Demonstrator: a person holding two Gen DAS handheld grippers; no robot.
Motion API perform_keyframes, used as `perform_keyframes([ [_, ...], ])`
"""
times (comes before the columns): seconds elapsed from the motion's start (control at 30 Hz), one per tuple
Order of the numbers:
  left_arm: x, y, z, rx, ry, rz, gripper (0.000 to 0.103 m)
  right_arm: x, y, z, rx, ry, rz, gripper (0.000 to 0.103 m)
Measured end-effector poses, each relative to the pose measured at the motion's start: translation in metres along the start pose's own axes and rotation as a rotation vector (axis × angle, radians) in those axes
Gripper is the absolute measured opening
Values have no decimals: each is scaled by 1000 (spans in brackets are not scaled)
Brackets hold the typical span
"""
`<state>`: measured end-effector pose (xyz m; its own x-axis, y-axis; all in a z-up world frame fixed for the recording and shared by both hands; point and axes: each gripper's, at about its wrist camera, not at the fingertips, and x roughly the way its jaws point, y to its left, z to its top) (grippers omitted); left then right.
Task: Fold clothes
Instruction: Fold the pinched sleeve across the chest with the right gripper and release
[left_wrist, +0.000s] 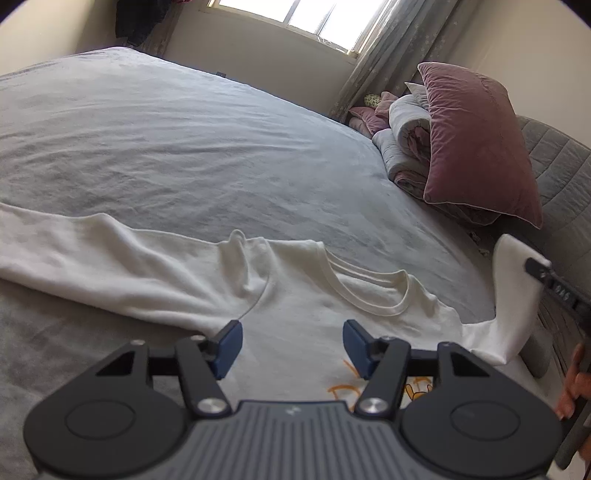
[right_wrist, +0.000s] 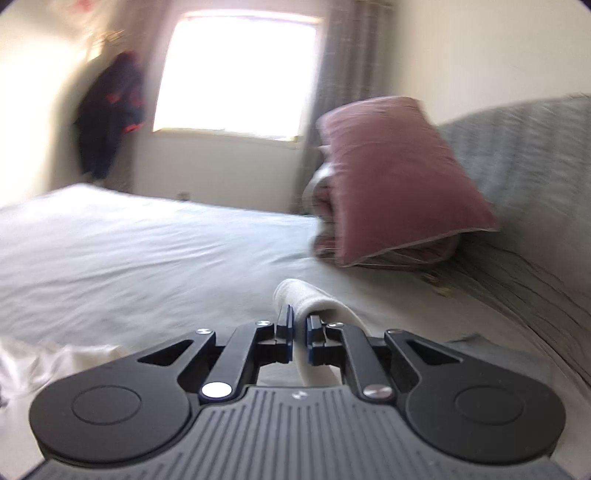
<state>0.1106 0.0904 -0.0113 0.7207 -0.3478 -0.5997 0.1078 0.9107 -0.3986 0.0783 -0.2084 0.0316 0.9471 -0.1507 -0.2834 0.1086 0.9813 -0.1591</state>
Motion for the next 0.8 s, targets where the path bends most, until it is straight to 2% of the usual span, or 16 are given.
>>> perform_keyframes([
  [0.33, -5, 1, 4, -3, -4, -14, 59, 19, 89, -55, -101, 169, 206, 9],
  [0.47, -5, -1, 2, 12, 4, -25, 57, 25, 97, -77, -24, 263, 280, 12],
  [0.57, -4, -2, 1, 24, 9, -34, 57, 22, 93, -84, 41, 276, 310, 16],
  [0.63, -4, -3, 0, 31, 13, -41, 57, 26, 88, -79, 66, 281, 342, 21],
  [0.7, -2, -4, -2, 45, 17, -43, 57, 28, 83, -76, 98, 290, 405, 47],
  [0.77, -1, -5, -4, 71, 26, -29, 57, 28, 79, -74, 137, 284, 468, 56],
  [0.8, -1, -4, -4, 76, 30, -28, 57, 28, 76, -74, 158, 277, 492, 56],
])
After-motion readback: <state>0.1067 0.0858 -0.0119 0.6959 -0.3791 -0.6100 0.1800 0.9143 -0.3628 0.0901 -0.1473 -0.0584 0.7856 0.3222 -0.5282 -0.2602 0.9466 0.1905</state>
